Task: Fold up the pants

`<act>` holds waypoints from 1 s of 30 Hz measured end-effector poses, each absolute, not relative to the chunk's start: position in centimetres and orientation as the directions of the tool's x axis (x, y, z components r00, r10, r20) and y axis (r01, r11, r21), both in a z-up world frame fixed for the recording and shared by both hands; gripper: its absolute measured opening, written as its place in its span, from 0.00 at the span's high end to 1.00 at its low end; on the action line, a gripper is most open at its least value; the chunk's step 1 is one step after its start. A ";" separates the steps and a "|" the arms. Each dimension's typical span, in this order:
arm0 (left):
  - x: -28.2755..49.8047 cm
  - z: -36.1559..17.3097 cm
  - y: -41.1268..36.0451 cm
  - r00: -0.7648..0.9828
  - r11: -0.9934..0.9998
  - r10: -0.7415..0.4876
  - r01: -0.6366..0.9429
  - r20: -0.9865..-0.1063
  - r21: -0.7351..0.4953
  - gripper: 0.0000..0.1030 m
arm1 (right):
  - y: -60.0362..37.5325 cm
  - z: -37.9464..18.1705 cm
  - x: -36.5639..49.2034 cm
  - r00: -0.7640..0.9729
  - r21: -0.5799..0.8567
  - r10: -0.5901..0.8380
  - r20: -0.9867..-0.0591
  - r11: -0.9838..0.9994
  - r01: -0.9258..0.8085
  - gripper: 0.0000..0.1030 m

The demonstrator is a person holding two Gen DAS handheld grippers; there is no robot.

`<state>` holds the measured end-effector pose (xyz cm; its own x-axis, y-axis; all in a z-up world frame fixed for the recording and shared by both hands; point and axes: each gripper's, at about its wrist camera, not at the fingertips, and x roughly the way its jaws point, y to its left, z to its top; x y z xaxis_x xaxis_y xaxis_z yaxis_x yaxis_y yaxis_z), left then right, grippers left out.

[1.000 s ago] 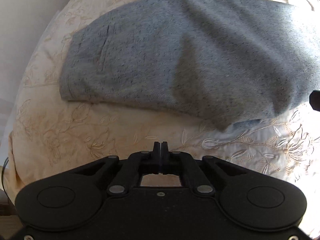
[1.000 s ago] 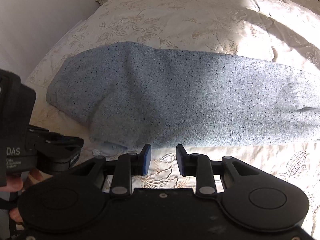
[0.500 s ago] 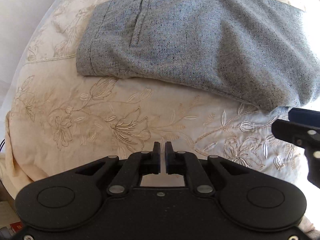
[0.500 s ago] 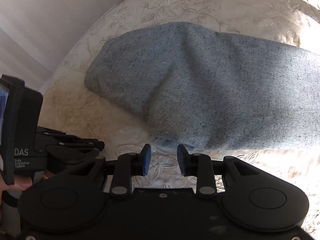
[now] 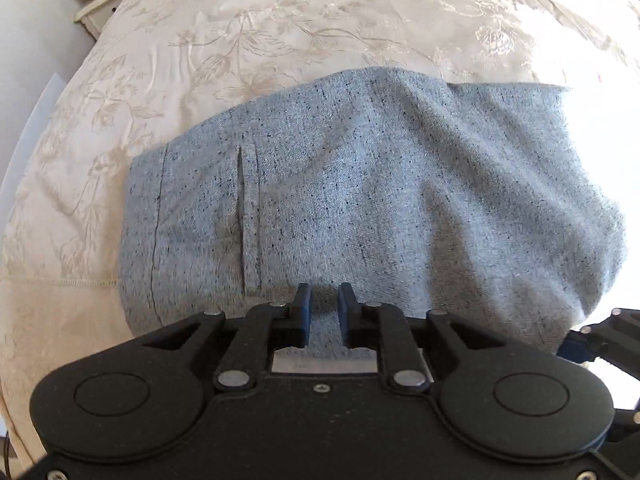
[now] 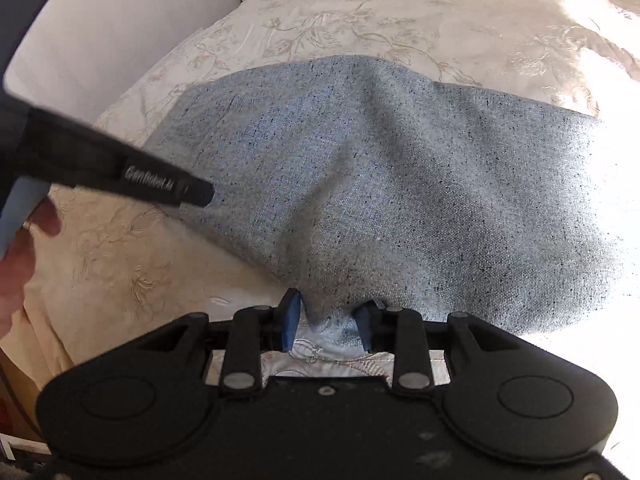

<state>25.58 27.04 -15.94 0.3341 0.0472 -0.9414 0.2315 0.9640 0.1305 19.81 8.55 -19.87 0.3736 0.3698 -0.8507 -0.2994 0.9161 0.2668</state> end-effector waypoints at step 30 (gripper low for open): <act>23.0 -13.8 23.0 0.308 0.917 -0.130 0.400 -0.943 0.004 0.75 | 5.0 -15.2 15.9 0.496 0.236 0.328 -0.804 0.942 -0.240 0.85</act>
